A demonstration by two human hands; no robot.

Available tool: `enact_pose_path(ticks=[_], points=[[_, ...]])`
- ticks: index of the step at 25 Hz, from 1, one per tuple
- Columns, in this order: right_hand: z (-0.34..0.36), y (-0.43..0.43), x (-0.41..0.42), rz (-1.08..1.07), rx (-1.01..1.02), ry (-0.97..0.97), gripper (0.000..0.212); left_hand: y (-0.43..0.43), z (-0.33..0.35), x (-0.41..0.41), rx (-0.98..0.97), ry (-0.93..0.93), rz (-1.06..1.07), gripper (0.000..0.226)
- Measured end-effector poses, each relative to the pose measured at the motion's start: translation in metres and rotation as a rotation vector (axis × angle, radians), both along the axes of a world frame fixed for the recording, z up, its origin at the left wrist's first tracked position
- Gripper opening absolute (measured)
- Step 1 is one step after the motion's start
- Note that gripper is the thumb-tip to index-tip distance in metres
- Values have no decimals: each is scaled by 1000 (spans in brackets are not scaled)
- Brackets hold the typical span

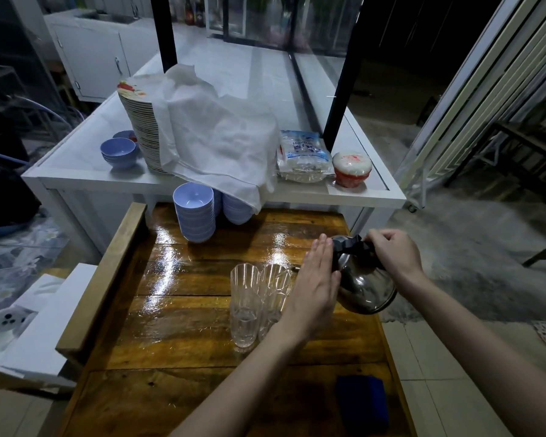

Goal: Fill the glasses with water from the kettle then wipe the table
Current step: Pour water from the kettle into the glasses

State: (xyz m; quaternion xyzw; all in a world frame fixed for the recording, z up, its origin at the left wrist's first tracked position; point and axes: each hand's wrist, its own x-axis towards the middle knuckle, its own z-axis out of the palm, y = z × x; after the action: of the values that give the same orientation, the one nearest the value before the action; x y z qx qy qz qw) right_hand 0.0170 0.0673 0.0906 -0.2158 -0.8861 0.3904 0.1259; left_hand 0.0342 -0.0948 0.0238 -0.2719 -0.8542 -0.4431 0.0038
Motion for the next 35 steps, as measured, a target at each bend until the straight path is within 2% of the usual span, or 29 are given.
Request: enact_pose_path(ticks=[14, 35], points=[[9, -11, -5, 142, 106, -1, 38, -10, -10, -2, -34, -17, -5, 60], [26, -26, -20, 191, 246, 13, 29, -16, -9, -6, 12, -25, 20, 62]])
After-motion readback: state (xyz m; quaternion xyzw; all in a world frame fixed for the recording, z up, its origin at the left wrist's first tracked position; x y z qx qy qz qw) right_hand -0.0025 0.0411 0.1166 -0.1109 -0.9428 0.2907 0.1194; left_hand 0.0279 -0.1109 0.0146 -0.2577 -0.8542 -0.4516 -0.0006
